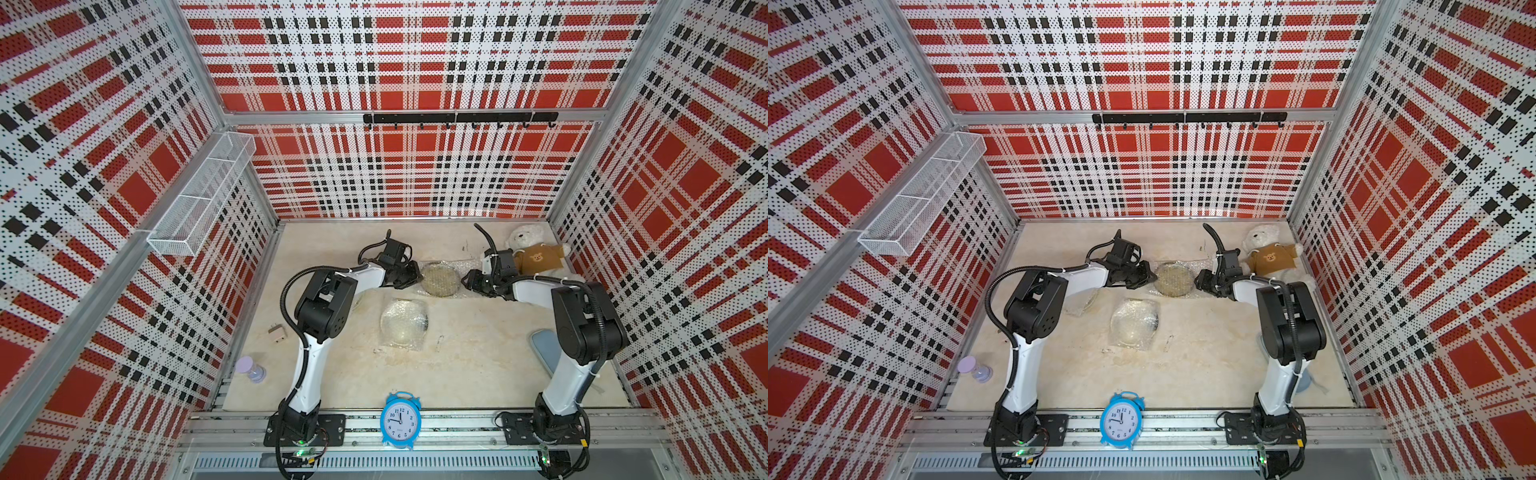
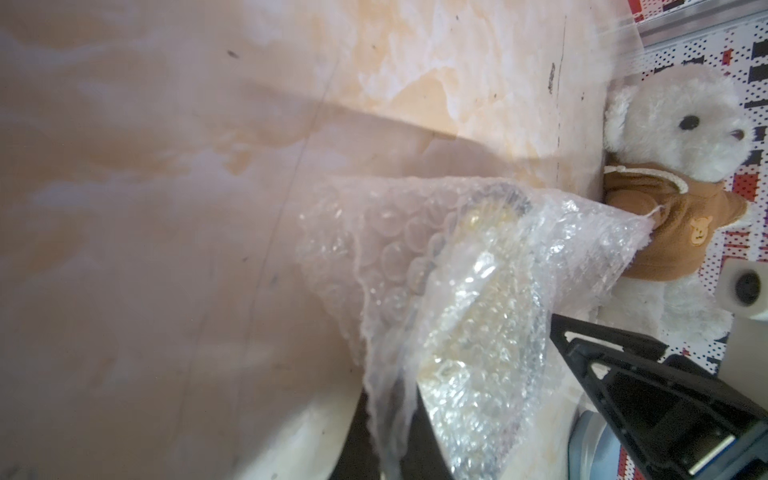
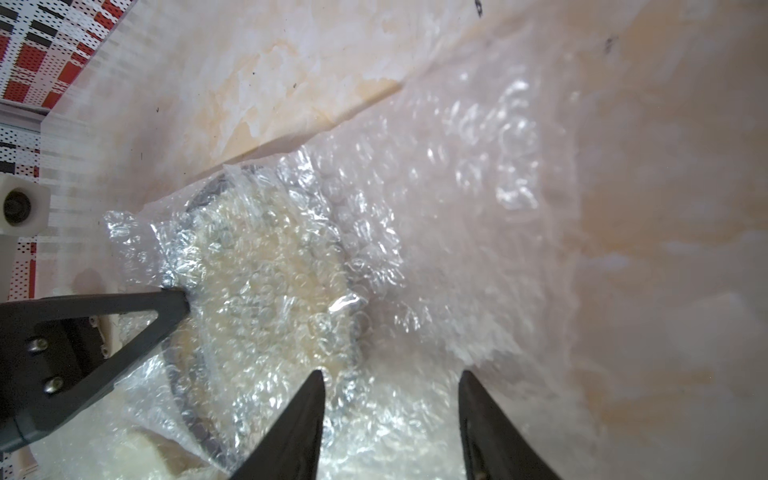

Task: Unpack dinner plates from bubble wrap
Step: Unwrap the bubble wrap at the center of the board.

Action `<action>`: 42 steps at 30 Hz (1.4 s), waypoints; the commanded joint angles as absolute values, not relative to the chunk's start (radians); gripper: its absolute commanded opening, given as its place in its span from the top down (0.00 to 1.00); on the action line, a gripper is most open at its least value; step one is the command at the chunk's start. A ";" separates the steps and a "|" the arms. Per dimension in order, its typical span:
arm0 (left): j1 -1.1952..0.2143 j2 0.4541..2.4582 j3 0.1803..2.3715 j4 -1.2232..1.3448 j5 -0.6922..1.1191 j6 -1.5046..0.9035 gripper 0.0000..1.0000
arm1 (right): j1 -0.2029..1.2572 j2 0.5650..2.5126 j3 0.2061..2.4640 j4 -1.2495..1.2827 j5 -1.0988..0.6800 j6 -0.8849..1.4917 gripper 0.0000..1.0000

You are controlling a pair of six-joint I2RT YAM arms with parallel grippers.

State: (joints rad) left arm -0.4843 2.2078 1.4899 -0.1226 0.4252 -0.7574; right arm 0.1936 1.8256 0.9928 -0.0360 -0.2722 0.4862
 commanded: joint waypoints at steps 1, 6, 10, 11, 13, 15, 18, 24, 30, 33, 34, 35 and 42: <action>-0.491 2.216 1.523 -0.114 0.455 -0.738 1.00 | 0.189 1.755 1.011 -0.033 -0.276 0.466 0.46; -0.486 2.228 1.529 -0.098 0.463 -0.745 1.00 | 0.187 1.727 1.094 -0.149 -0.275 0.453 0.45; -0.477 2.244 1.541 -0.077 0.477 -0.755 1.00 | 0.187 1.722 1.159 -0.230 -0.262 0.462 0.41; -0.475 2.247 1.542 -0.072 0.480 -0.759 1.00 | 0.187 1.719 1.169 -0.241 -0.264 0.464 0.40; -0.471 2.243 1.532 -0.052 0.476 -0.773 1.00 | 0.187 1.718 1.193 -0.274 -0.244 0.478 0.37; -0.469 2.240 1.514 -0.024 0.470 -0.801 1.00 | 0.187 1.728 1.236 -0.336 -0.205 0.504 0.34; -0.468 2.232 1.478 0.031 0.458 -0.867 0.99 | 0.187 1.767 1.340 -0.485 -0.135 0.588 0.29; -0.474 2.204 1.427 0.106 0.449 -0.916 0.86 | 0.190 1.816 1.474 -0.630 -0.033 0.706 0.33; -0.470 2.205 1.424 0.104 0.466 -0.894 0.57 | 0.190 1.893 1.563 -0.692 -0.023 0.733 0.36; -0.468 2.178 1.419 0.087 0.461 -0.865 0.43 | 0.190 1.937 1.614 -0.727 0.000 0.739 0.38; -0.467 2.165 1.418 0.075 0.454 -0.854 0.40 | 0.189 1.951 1.634 -0.742 0.004 0.737 0.39; -0.465 2.151 1.417 0.063 0.450 -0.843 0.37 | 0.187 1.969 1.659 -0.764 0.009 0.737 0.39; -0.444 2.078 1.422 -0.001 0.449 -0.783 0.06 | 0.171 1.993 1.701 -0.761 0.035 0.626 0.39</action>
State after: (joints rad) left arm -0.4568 2.1349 1.4227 0.0303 0.4561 -0.8207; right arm 0.1860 2.0006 1.6718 -0.7570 0.0113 0.6895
